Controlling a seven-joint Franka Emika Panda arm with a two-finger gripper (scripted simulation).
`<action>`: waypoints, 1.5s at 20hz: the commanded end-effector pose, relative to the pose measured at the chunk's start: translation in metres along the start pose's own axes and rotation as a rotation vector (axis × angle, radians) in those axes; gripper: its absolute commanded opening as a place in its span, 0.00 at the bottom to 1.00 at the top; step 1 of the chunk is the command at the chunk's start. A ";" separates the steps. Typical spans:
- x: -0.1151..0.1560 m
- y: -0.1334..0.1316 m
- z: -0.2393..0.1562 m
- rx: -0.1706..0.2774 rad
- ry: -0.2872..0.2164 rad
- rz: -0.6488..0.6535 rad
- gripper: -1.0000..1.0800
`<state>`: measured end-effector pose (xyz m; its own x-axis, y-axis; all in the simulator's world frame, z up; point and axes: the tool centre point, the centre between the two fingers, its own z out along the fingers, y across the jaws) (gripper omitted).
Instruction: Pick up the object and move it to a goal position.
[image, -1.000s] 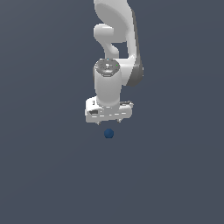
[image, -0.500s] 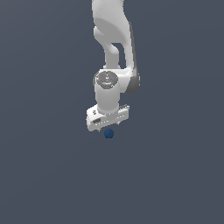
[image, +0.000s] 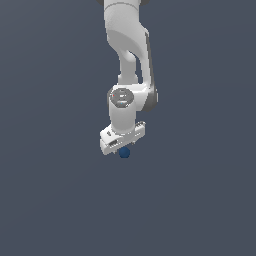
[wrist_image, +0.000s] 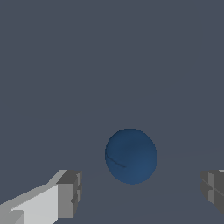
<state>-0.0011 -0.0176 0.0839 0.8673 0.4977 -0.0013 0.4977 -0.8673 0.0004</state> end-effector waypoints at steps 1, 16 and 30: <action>0.000 0.000 0.002 0.000 0.001 -0.015 0.96; -0.001 -0.001 0.046 0.000 0.001 -0.018 0.96; 0.000 0.000 0.053 0.000 0.001 -0.018 0.00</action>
<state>-0.0014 -0.0180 0.0316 0.8585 0.5128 0.0000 0.5128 -0.8585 0.0005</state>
